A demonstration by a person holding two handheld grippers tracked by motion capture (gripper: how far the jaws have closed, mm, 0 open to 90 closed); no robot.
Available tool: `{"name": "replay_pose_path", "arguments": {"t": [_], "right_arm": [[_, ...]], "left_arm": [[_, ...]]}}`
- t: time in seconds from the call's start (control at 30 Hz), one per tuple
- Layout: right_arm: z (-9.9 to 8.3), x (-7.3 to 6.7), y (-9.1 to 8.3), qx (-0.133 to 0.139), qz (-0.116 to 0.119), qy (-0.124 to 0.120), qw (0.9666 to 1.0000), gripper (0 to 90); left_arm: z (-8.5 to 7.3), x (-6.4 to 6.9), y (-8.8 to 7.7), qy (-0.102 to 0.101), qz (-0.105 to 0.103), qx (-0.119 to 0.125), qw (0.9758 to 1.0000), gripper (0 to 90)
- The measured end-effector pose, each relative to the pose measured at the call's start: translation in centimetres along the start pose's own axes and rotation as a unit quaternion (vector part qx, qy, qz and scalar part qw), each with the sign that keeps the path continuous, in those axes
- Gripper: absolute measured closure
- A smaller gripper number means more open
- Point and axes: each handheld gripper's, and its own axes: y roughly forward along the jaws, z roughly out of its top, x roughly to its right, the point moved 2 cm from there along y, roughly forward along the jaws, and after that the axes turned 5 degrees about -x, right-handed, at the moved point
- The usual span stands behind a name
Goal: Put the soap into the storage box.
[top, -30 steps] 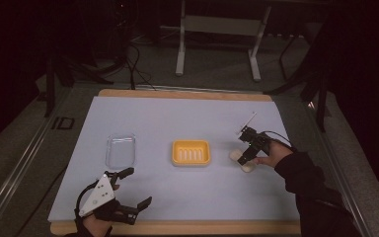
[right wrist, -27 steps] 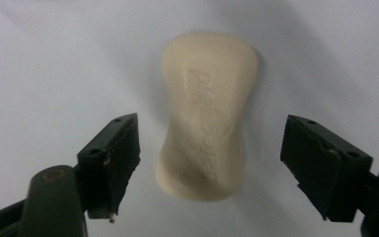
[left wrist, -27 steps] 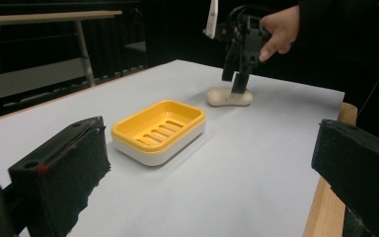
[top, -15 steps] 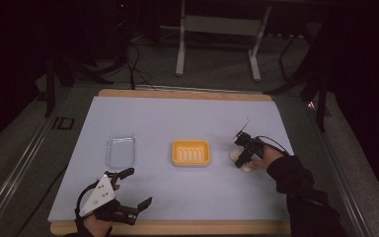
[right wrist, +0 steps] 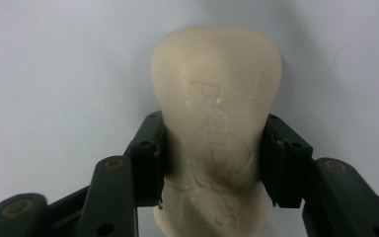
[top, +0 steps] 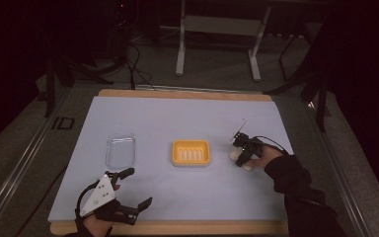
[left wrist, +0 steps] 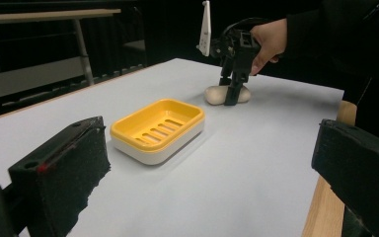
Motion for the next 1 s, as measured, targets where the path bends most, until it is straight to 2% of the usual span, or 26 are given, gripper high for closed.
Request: {"name": "replay_pose_path", "arguments": {"t": [0.17,0.37,0.5,0.67,0.83,1.0], "right_arm": [[0.0,-0.1,-0.3,-0.008,-0.015,-0.027,0.9995,50.0],[-0.5,-0.1,-0.9,-0.001,-0.005,-0.053,0.9986,50.0],[-0.7,-0.2,-1.4,0.004,-0.016,-0.07,0.9974,50.0],[-1.1,-0.2,-2.1,0.01,-0.002,-0.081,0.9967,50.0],[-1.3,-0.7,-2.5,0.008,0.005,-0.12,0.9927,50.0],[-1.3,-1.1,-2.9,0.018,0.005,-0.155,0.9877,50.0]], "left_arm": [[0.0,0.0,0.0,0.0,0.001,0.0,1.0,1.1],[0.0,0.0,0.0,0.0,0.0,-0.001,1.0,1.2],[0.0,0.0,0.0,0.001,0.001,-0.002,1.0,1.1],[0.0,0.0,0.1,0.0,0.001,-0.002,1.0,1.2],[0.0,0.0,0.1,0.001,-0.001,-0.003,1.0,1.1],[0.0,0.0,0.1,0.0,-0.001,-0.004,1.0,1.1]]}}
